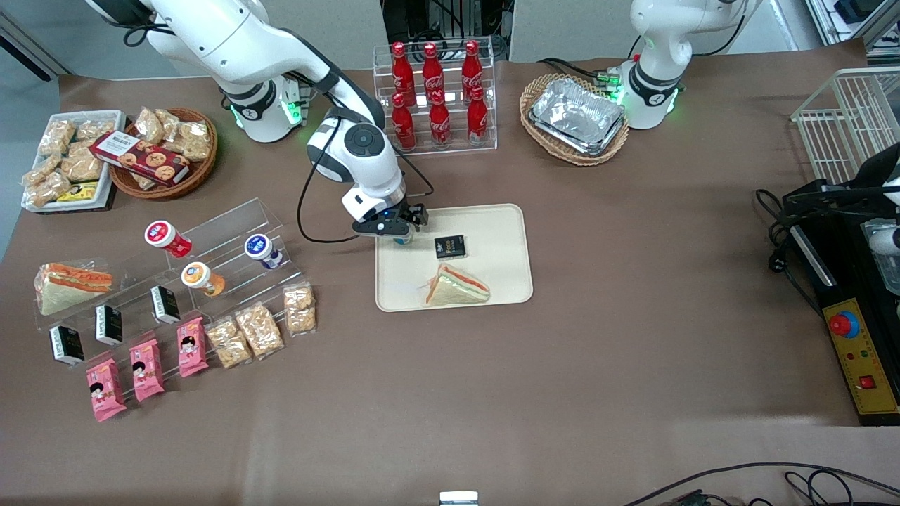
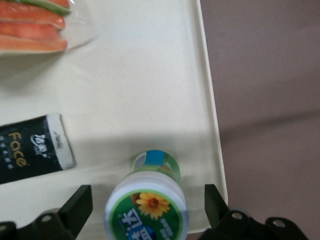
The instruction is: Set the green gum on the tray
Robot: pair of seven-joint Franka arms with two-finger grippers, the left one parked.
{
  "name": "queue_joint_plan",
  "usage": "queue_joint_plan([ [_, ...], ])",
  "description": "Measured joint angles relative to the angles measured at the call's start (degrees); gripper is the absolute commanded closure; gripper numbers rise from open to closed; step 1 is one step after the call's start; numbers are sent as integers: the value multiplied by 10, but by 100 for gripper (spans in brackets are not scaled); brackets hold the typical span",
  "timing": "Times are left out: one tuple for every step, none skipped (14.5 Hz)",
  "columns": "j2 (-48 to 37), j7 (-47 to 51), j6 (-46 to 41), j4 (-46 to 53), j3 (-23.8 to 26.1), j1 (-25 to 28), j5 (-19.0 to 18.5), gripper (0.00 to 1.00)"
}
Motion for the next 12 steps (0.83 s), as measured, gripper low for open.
queue_joint_plan([
  [-5, -6, -12, 5, 0, -1, -1, 0],
  [-12, -19, -48, 17, 0, -2, -1, 0],
  [-20, -42, -102, 41, 0, -5, -1, 0],
  [-28, -70, -156, 73, 0, -8, -1, 0],
  [-33, -96, -205, 110, 0, -11, -1, 0],
  [-38, -118, -243, 143, 0, -16, 0, 0],
  [-40, -140, -269, 168, 0, -24, 0, 0],
  [-41, -165, -284, 185, 0, -34, 0, 0],
  [-42, -189, -291, 194, 0, -47, 6, 0],
  [-45, -210, -298, 201, -1, -62, 23, 0],
  [-54, -235, -307, 207, -1, -80, 48, 0],
  [-70, -270, -317, 212, -1, -103, 74, 0],
])
